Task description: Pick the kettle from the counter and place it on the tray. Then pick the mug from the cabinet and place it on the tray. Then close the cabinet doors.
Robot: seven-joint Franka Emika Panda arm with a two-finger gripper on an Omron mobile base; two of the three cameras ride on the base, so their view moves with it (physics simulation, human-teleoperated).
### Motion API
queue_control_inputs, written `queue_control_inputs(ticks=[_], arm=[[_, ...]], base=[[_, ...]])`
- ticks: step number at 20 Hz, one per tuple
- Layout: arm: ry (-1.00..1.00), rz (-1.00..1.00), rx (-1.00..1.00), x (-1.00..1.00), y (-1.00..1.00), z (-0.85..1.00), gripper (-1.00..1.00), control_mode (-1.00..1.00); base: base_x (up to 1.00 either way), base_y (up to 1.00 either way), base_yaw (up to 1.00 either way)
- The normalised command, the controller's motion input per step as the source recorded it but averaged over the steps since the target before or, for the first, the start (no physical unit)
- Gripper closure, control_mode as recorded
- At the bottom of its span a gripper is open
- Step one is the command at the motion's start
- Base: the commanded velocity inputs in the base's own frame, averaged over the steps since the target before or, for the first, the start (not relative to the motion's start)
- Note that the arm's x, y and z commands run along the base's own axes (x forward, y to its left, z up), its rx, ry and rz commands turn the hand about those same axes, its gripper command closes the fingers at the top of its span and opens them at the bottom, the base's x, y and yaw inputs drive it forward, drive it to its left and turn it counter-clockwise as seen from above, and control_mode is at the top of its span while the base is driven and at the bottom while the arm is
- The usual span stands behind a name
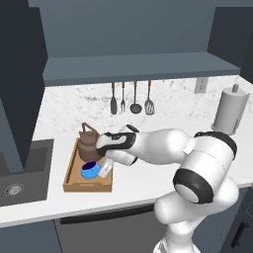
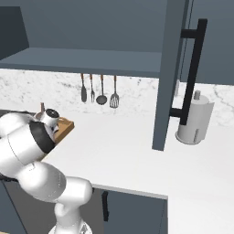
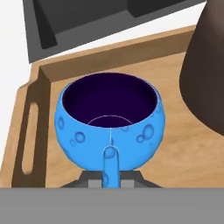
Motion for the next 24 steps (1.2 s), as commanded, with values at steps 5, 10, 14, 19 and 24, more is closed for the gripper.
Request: queue_control_inputs(ticks=[5,10,14,19,24], arm=[[0.00,0.00,0.00,0.19,0.23,-0.28,1.00,-1.00],[0.00,0.00,0.00,0.08,0.15,-0.16,1.00,-1.00],[0.00,0.00,0.00,0.00,0.01,0.01,-1.00,-1.00],[0.00,0.00,0.00,-0.08,-0.01,0.16,-1.00,-1.00],[0.00,-0.02,0.00,-0.21,-0.04,0.31,-1.00,-1.00]], base=[[0.00,0.00,0.00],[0.00,0.00,0.00],[0.00,0.00,0.00],[0.00,0.00,0.00],[0.00,0.00,0.00]])
